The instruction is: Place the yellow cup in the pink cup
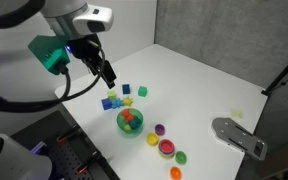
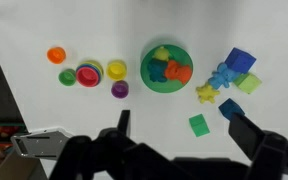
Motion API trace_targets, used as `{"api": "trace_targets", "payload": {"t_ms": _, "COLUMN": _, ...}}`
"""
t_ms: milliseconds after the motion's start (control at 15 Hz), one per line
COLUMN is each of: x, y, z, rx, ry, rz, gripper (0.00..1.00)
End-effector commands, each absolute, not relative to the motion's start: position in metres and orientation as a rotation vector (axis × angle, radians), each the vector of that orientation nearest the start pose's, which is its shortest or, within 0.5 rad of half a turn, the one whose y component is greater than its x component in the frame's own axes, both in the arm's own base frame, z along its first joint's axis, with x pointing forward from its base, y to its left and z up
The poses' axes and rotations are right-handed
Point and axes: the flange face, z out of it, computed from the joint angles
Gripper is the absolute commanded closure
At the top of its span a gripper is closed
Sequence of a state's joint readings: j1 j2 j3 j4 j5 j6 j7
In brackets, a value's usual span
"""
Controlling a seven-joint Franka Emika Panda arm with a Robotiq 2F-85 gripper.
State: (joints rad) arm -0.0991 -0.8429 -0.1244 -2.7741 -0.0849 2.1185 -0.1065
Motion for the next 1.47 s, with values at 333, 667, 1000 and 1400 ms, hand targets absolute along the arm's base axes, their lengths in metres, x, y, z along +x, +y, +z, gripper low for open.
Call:
{"api": "trace_targets", "payload": {"t_ms": 333, "x": 0.323, "y": -0.082, "z": 0.439, "rx": -3.140, "ry": 0.134, "rz": -0.203, "gripper": 0.00}}
{"api": "trace_targets", "payload": {"t_ms": 667, "x": 0.345, "y": -0.112, "z": 0.397, "rx": -3.134, "ry": 0.281, "rz": -0.090, "gripper": 0.00}}
{"api": "trace_targets", "payload": {"t_ms": 1000, "x": 0.372, "y": -0.149, "z": 0.333, "rx": -3.114, "ry": 0.503, "rz": -0.007, "gripper": 0.00}}
{"api": "trace_targets", "payload": {"t_ms": 1400, "x": 0.407, "y": -0.179, "z": 0.270, "rx": -3.069, "ry": 0.700, "rz": 0.085, "gripper": 0.00}}
